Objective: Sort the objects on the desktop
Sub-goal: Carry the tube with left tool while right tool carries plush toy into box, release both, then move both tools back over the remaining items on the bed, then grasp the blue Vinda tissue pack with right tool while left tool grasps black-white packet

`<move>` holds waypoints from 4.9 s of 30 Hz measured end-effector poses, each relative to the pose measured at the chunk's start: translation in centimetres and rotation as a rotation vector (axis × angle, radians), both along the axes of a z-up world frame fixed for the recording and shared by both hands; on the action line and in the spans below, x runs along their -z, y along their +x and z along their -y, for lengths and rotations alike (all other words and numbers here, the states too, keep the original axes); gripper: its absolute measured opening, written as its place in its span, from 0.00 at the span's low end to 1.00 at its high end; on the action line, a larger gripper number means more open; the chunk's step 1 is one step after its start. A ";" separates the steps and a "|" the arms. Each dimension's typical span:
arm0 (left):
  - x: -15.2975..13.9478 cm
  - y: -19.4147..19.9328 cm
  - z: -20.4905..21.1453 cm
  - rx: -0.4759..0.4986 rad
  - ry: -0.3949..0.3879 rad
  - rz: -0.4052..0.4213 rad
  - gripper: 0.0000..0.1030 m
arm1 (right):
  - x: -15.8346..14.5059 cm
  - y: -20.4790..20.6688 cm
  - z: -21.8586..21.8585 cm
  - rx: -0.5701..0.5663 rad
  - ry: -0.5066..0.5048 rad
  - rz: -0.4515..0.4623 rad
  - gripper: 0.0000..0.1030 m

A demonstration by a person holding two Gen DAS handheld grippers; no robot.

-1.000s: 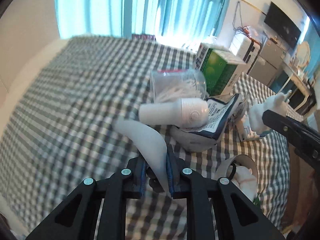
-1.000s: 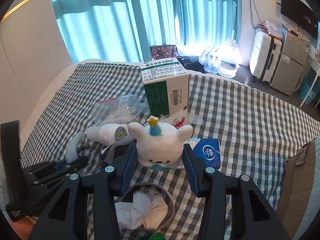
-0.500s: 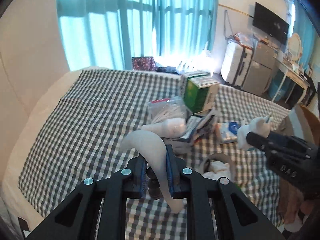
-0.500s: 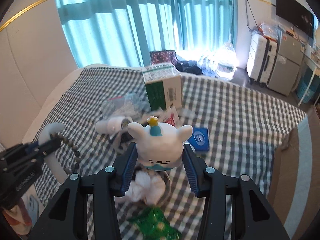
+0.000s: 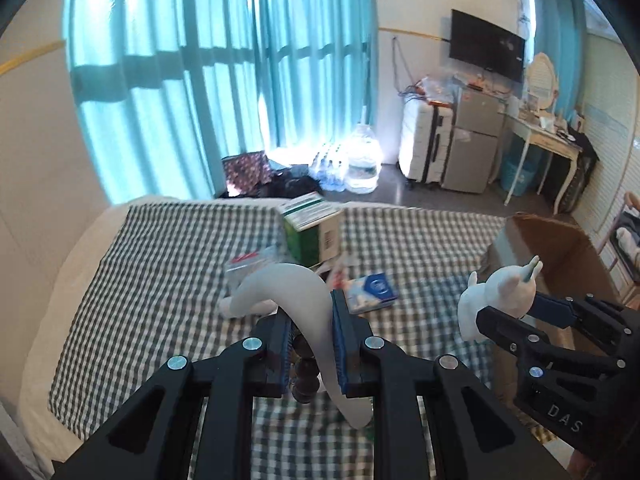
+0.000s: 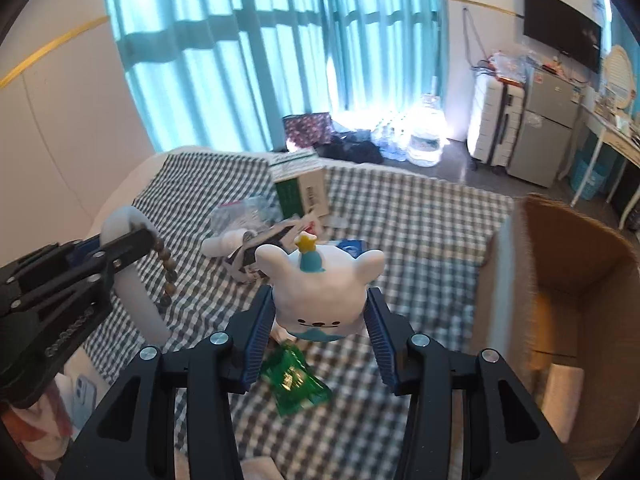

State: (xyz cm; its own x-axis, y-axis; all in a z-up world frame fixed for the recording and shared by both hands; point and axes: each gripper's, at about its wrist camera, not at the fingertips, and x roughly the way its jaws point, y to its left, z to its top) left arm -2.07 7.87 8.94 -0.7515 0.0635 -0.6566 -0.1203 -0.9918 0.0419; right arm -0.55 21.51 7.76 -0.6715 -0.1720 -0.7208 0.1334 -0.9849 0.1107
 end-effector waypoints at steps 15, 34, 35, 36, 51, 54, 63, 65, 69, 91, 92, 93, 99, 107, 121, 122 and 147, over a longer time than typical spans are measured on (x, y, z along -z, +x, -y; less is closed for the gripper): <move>-3.6 0.5 -14.6 0.266 -0.007 -0.047 0.17 | -5.9 4.2 -11.3 0.239 0.097 -0.105 0.44; 0.7 2.1 -27.0 0.472 -0.067 0.045 0.17 | -1.8 6.5 -23.0 0.498 0.138 0.016 0.44; 0.9 2.0 -27.1 0.475 -0.071 0.048 0.17 | -1.5 6.4 -23.2 0.498 0.137 0.021 0.44; 1.3 2.1 -27.3 0.478 -0.078 0.053 0.17 | -1.2 6.3 -23.5 0.500 0.135 0.028 0.44; 4.1 1.4 -28.1 0.475 -0.117 0.135 0.19 | 2.2 5.8 -24.5 0.483 0.111 0.093 0.44; 4.0 1.1 -27.8 0.449 -0.122 0.132 0.47 | 2.1 5.9 -24.6 0.489 0.119 0.082 0.64; 2.3 0.7 -25.7 0.368 -0.137 0.067 0.83 | 1.2 6.4 -24.9 0.522 0.122 0.054 0.74; 2.1 0.7 -25.2 0.368 -0.132 0.067 0.83 | 1.1 6.4 -24.9 0.520 0.126 0.052 0.74; 1.7 0.8 -24.2 0.350 -0.117 0.066 0.83 | 0.5 6.7 -24.3 0.511 0.143 0.040 0.75; 3.5 -1.9 -2.7 0.023 -0.129 0.064 0.92 | -1.8 5.4 -18.5 0.459 0.150 -0.007 0.75; 4.0 -2.0 -1.7 0.009 -0.127 0.073 0.92 | -1.7 5.1 -17.8 0.449 0.152 -0.008 0.75; 4.7 -2.2 -0.6 -0.007 -0.124 0.087 0.92 | -1.7 4.6 -16.9 0.434 0.155 -0.010 0.75; 9.5 -2.5 3.5 -0.024 -0.098 0.148 0.92 | -1.1 0.8 -10.4 0.327 0.199 -0.031 0.75; 14.8 -3.2 3.9 0.037 -0.049 0.213 0.92 | 1.6 -4.7 -1.7 0.199 0.205 -0.008 0.75; 15.7 -7.8 7.5 -0.059 0.066 0.178 0.92 | 10.9 -15.6 5.0 0.074 -0.040 0.160 0.75; 15.8 -8.1 7.9 -0.071 0.070 0.178 0.92 | 11.6 -15.8 5.2 0.066 -0.027 0.170 0.75; 17.9 -12.1 7.0 0.008 0.013 0.161 0.92 | 17.4 -18.1 5.9 -0.008 0.135 0.273 0.75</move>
State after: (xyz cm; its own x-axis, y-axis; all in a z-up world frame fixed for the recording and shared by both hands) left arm -14.17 0.82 -8.97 -0.6363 0.0780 -0.7675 -0.1324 -0.9912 0.0090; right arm -18.63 15.57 -9.66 -0.4489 -0.0669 -0.8911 0.1240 -0.9922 0.0121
